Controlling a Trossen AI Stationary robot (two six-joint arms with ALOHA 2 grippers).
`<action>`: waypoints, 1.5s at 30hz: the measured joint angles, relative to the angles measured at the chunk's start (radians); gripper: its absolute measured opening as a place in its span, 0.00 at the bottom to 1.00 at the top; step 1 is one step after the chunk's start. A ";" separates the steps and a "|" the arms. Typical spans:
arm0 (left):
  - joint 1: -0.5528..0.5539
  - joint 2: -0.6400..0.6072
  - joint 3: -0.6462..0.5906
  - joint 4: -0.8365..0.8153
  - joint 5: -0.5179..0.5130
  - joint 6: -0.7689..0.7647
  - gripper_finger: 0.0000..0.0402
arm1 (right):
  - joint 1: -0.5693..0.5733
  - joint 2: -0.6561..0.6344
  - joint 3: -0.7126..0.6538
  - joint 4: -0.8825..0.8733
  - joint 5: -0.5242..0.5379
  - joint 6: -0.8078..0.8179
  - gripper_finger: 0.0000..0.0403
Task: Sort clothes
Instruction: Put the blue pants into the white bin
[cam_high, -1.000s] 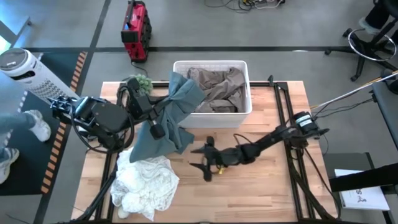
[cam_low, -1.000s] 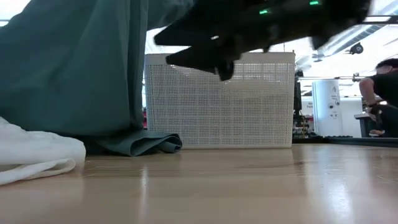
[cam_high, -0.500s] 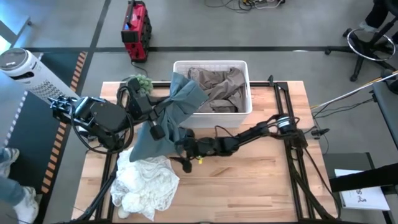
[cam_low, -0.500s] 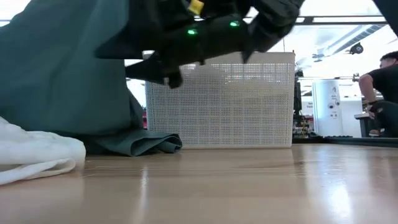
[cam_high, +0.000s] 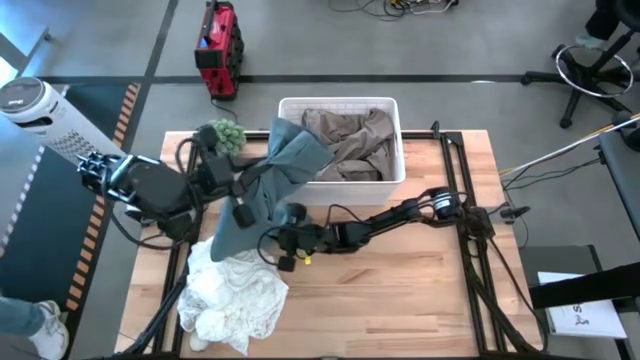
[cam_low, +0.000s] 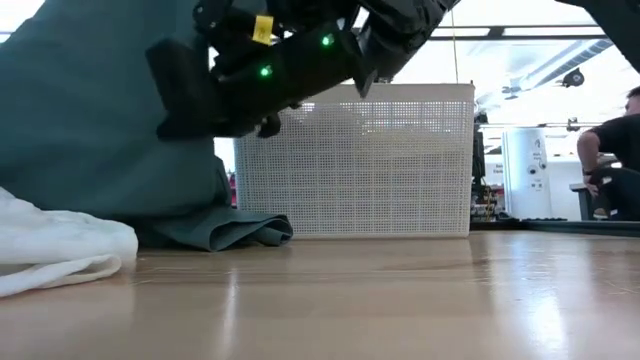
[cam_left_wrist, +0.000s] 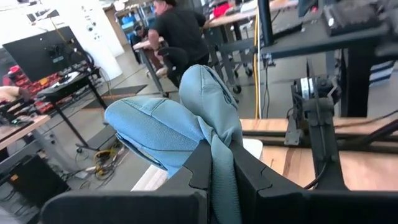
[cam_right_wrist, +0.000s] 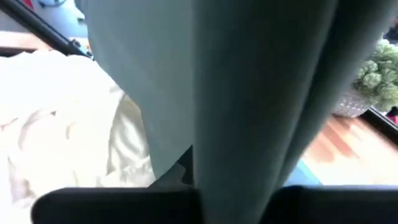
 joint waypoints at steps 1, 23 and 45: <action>-0.006 -0.007 0.000 0.013 0.000 0.008 0.03 | 0.004 -0.013 0.000 -0.028 0.009 -0.012 0.03; -0.053 -0.060 0.000 0.150 -0.019 0.173 0.03 | 0.078 -0.616 -0.002 -0.449 0.389 -0.430 0.00; 0.321 0.019 0.000 0.217 0.256 0.207 0.03 | -0.129 -0.785 0.367 -0.400 0.379 -0.785 0.00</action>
